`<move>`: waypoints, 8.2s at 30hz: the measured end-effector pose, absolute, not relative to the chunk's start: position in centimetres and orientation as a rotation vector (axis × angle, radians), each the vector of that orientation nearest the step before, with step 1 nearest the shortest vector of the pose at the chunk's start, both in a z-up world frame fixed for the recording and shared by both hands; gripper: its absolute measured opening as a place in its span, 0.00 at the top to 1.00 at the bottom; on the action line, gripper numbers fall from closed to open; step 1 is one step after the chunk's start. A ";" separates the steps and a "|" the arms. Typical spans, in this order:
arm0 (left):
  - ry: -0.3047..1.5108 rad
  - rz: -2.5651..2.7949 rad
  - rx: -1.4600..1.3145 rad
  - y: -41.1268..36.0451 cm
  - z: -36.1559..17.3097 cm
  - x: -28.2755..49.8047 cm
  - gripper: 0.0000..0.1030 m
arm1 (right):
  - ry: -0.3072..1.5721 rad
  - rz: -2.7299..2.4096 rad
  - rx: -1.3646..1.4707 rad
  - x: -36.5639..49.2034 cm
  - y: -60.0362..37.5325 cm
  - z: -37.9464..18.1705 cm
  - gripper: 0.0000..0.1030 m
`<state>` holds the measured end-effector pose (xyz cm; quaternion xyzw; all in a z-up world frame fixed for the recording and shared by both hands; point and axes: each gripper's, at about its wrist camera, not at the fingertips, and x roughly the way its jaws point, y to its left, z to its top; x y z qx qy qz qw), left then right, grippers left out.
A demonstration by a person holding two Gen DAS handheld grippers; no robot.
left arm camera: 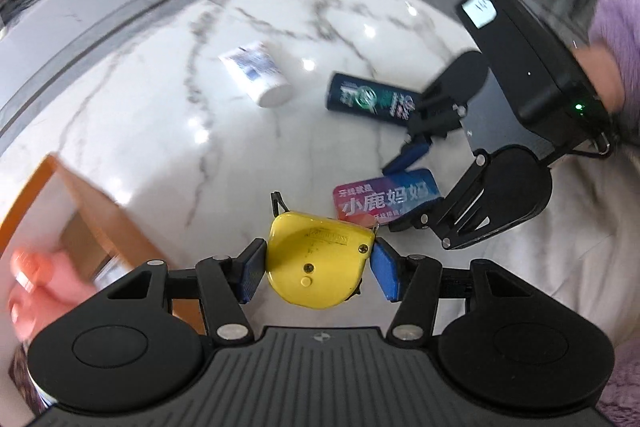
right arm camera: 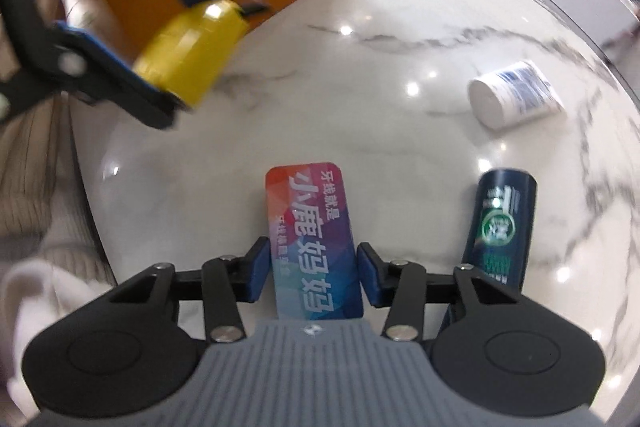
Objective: Organize rigid objects
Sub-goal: 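Grasp the colourful toothpick tin with the right tool while the left tool lifts the tape measure, then carry the tape measure and toothpick tin over the orange box with both tools, then open the left tool over the tape measure while the right tool lowers the tin into the box, then open the right tool and move both tools out to the table items, then grasp the dark spray can with the right tool while the left tool grasps the Vaseline tube, then lift the spray can and Vaseline tube and carry both over the orange box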
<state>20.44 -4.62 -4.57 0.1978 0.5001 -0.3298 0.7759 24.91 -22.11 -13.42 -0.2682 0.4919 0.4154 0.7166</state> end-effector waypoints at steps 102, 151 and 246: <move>1.249 -0.224 -0.250 14.6 -11.0 27.2 0.37 | 0.962 0.514 -0.261 22.3 0.6 -5.3 0.86; 0.993 -0.500 0.160 -8.0 0.0 20.0 0.48 | 0.892 0.201 0.001 20.7 -24.9 -6.2 0.65; 0.667 -0.315 -0.303 5.8 3.6 9.0 0.49 | 0.777 0.584 0.186 14.0 -18.5 0.4 0.65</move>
